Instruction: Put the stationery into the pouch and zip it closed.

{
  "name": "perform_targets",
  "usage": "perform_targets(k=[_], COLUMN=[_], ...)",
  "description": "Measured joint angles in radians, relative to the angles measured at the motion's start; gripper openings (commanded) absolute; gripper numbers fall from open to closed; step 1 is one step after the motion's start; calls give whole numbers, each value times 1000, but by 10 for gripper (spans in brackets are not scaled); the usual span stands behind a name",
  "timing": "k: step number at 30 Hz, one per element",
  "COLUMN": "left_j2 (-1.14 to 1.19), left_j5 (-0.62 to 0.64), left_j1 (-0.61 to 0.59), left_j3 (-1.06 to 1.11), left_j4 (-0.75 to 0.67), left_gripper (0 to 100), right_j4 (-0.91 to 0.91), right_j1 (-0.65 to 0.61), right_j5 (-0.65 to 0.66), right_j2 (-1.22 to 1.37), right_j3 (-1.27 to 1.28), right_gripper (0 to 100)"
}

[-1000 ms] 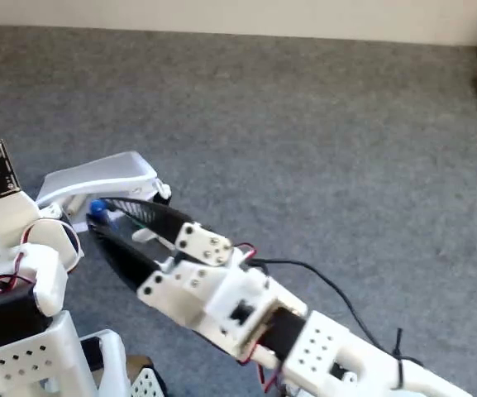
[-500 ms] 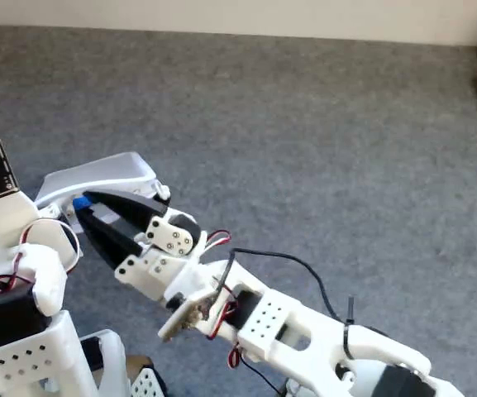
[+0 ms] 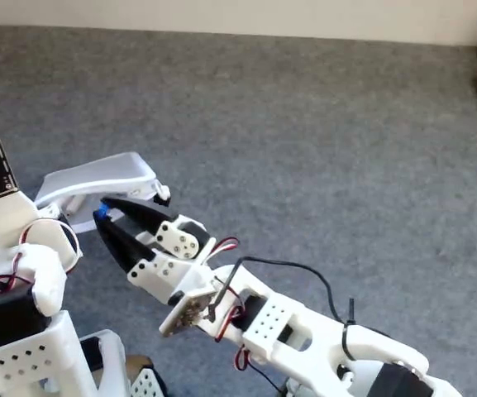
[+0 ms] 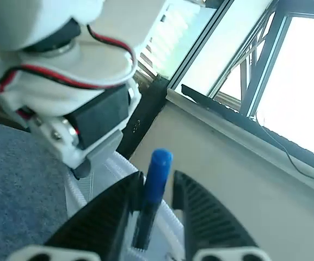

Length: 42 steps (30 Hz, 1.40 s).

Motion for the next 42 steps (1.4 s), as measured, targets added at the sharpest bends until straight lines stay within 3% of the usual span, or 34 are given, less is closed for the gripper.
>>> perform_targets(k=[16, 25, 30, 35, 42], left_j2=[0, 0, 0, 0, 0], left_j5=[0, 34, 110, 150, 169], left_j1=[-2, -121, -241, -327, -402], left_j3=[0, 0, 0, 0, 0], left_j4=[0, 0, 0, 0, -2], left_gripper=[6, 6, 6, 6, 6], right_j4=[0, 14, 226, 549, 1108], right_j1=[-23, -23, -23, -23, -17], right_j5=[0, 0, -5, -180, -399], right_j2=[-2, -124, -272, -373, -351], right_j3=[66, 141, 143, 123, -126], right_gripper=[227, 227, 227, 227, 227])
